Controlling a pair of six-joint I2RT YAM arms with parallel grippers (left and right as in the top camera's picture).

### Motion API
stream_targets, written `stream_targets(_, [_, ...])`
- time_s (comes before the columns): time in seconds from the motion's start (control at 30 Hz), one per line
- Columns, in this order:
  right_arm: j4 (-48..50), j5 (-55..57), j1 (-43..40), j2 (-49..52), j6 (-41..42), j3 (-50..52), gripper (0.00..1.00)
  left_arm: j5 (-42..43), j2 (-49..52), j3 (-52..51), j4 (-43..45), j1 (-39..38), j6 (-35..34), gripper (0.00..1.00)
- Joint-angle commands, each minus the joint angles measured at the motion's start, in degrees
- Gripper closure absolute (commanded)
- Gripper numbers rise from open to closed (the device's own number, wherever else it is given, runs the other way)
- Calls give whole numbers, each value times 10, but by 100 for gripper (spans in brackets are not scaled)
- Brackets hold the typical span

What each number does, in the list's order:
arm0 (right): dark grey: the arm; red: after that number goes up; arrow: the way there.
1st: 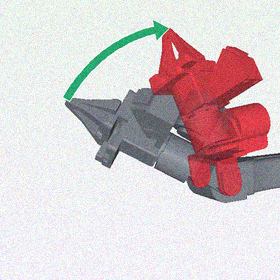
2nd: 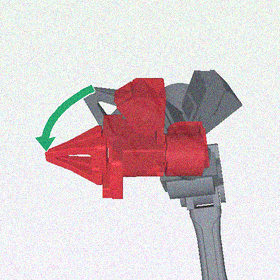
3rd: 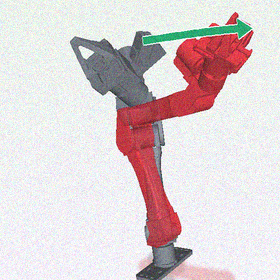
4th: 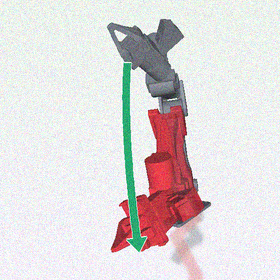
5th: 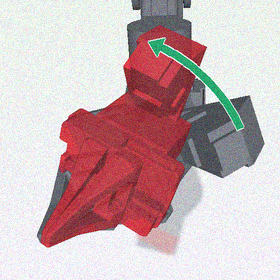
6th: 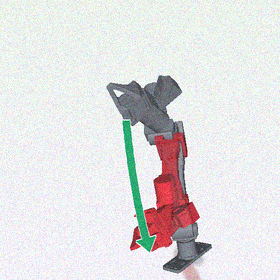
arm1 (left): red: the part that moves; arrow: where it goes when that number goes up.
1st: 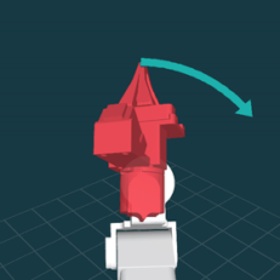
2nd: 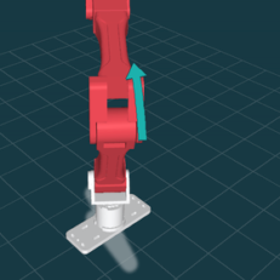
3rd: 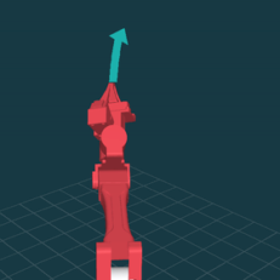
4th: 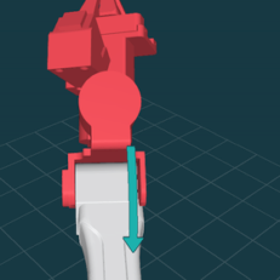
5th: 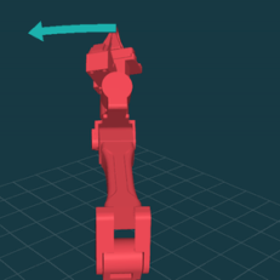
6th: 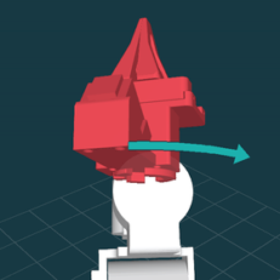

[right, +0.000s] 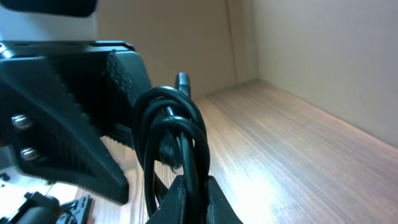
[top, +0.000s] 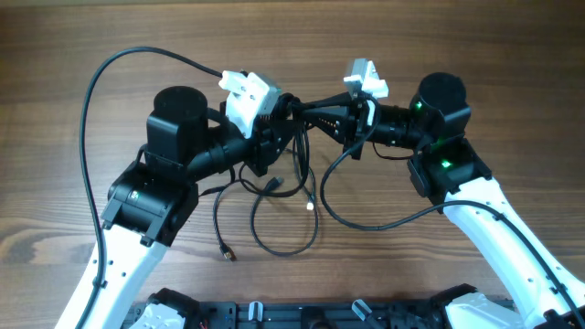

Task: Untangle cables

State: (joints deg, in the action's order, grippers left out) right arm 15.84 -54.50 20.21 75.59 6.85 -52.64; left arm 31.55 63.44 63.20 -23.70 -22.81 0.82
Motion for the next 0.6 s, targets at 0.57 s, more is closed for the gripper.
stream_targets(0.57, [57, 26, 3, 0, 99, -1, 96, 3, -8, 6, -27, 2, 5, 96])
